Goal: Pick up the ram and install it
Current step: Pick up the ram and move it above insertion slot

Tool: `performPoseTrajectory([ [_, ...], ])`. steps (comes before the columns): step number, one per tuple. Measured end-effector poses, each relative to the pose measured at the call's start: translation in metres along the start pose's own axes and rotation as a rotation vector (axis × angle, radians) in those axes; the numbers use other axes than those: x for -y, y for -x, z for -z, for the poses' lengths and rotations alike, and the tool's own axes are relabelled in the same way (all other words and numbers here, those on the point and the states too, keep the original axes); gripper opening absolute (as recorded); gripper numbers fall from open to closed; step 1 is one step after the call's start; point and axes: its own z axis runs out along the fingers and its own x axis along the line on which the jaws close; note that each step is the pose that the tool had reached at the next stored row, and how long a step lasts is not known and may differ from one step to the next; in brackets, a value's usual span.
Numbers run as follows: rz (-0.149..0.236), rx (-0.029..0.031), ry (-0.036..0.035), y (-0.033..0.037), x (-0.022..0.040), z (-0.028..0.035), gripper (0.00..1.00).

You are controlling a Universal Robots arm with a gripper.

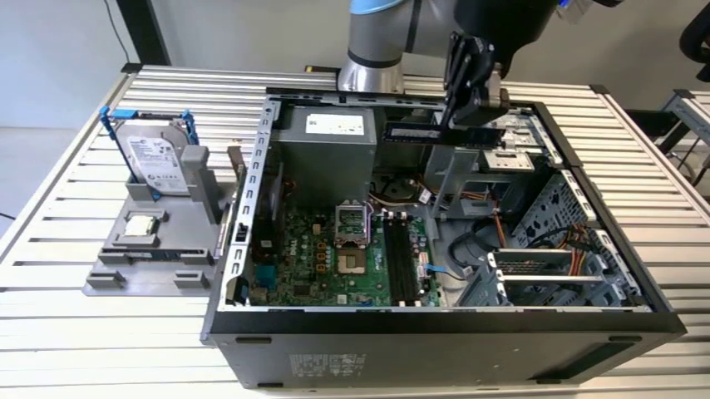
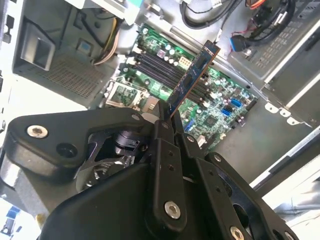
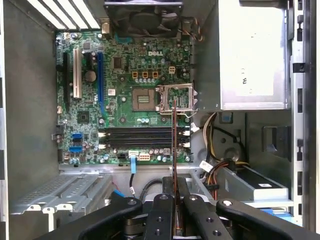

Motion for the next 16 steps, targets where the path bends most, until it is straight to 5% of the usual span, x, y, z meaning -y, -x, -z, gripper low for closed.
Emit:
performPoseTrajectory([
  [10,0.001,0.0156,0.0006,0.0012,0.0007,0.0000,0.00],
  [16,0.001,0.0156,0.0007,0.0012,0.0008,0.0000,0.00],
])
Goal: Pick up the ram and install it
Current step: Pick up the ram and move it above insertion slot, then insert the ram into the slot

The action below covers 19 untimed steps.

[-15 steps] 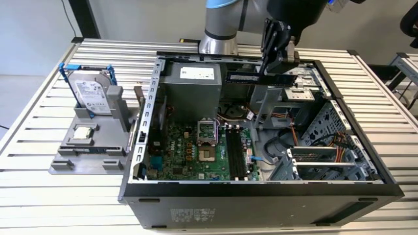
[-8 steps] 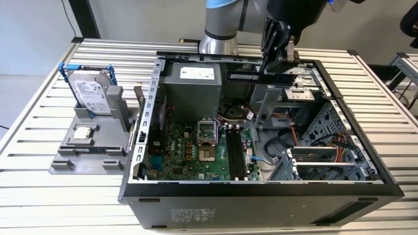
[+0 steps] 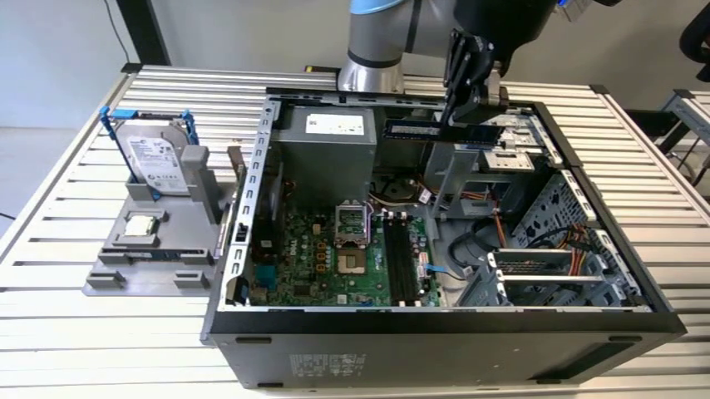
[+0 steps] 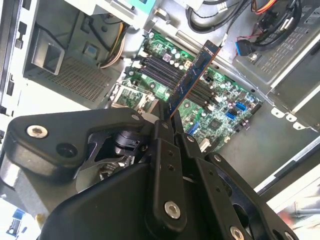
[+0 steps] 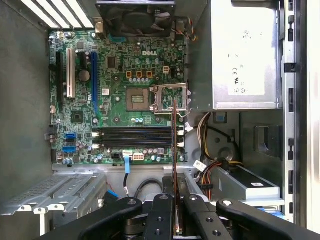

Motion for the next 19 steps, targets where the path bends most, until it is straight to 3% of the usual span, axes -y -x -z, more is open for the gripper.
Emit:
performPoseTrajectory([
  [7,0.000,0.0001,0.0000,-0.0008,0.0001,0.0000,0.00],
  [19,0.000,0.0001,0.0002,-0.0101,0.0009,0.0004,0.00],
])
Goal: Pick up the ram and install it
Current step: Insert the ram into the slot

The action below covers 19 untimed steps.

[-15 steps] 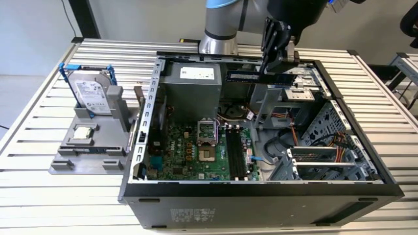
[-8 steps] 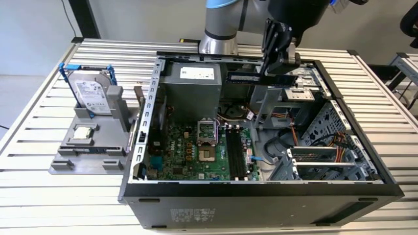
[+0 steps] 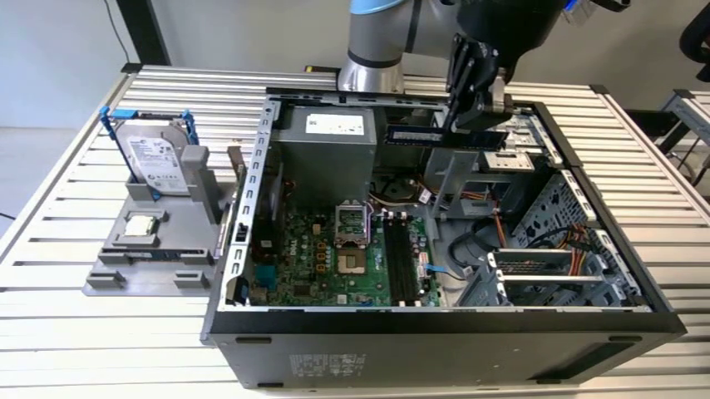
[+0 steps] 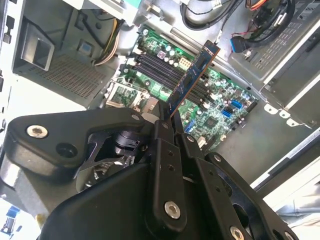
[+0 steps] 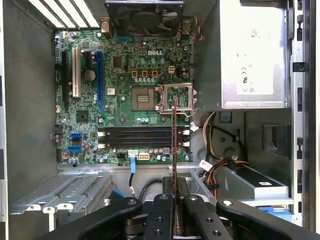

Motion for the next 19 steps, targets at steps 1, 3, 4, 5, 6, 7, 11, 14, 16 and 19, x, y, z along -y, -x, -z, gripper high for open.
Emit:
performPoseTrajectory([
  [1,0.000,0.0000,0.0000,0.0000,0.0000,0.0000,0.00],
  [3,0.000,0.0000,0.0000,-0.0002,0.0000,0.0000,0.00],
  [4,-0.001,0.0000,0.0000,-0.0002,0.0000,0.0000,0.00],
  [5,-0.003,0.0000,-0.0001,-0.0002,0.0000,0.0001,0.00],
  [6,-0.008,0.0004,-0.0003,-0.0002,0.0000,0.0000,0.00],
  [7,-0.016,0.0008,-0.0006,-0.0002,0.0000,0.0000,0.00],
  [11,-0.075,0.0037,-0.0032,-0.0002,0.0000,0.0001,0.00],
  [14,-0.127,0.0063,-0.0053,-0.0002,0.0000,0.0000,0.00],
  [16,-0.159,0.0080,-0.0067,-0.0002,0.0000,0.0000,0.00],
  [19,-0.203,0.0100,-0.0086,-0.0002,0.0000,0.0000,0.00],
])
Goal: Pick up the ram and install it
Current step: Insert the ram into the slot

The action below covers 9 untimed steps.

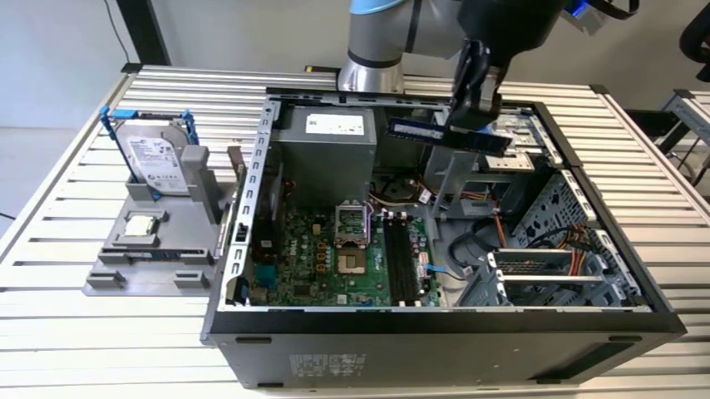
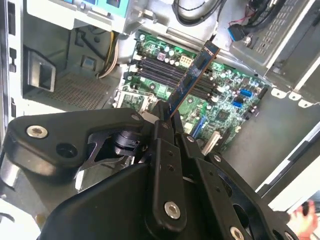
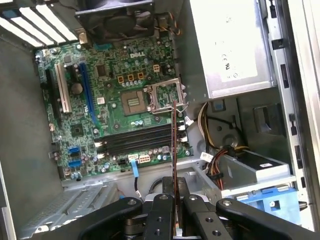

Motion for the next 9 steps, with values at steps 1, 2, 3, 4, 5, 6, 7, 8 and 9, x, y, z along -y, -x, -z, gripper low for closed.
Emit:
performPoseTrajectory([
  [1,-0.016,0.0008,-0.0007,0.0000,0.0000,0.0000,0.00],
  [2,-0.030,0.0014,-0.0013,0.0000,0.0000,0.0000,0.00],
  [3,-0.046,0.0022,-0.0020,0.0000,0.0000,0.0000,0.00],
  [4,-0.060,0.0029,-0.0026,0.0000,0.0000,0.0000,0.00],
  [5,-0.077,0.0038,-0.0033,0.0000,0.0000,0.0000,0.00],
  [6,-0.092,0.0045,-0.0039,0.0000,0.0000,0.0000,0.00],
  [7,-0.107,0.0054,-0.0046,0.0000,0.0000,0.0000,0.00],
  [8,-0.123,0.0062,-0.0052,0.0000,0.0000,0.0000,0.00],
  [9,-0.139,0.0069,-0.0059,0.0000,0.0000,0.0000,0.00],
])
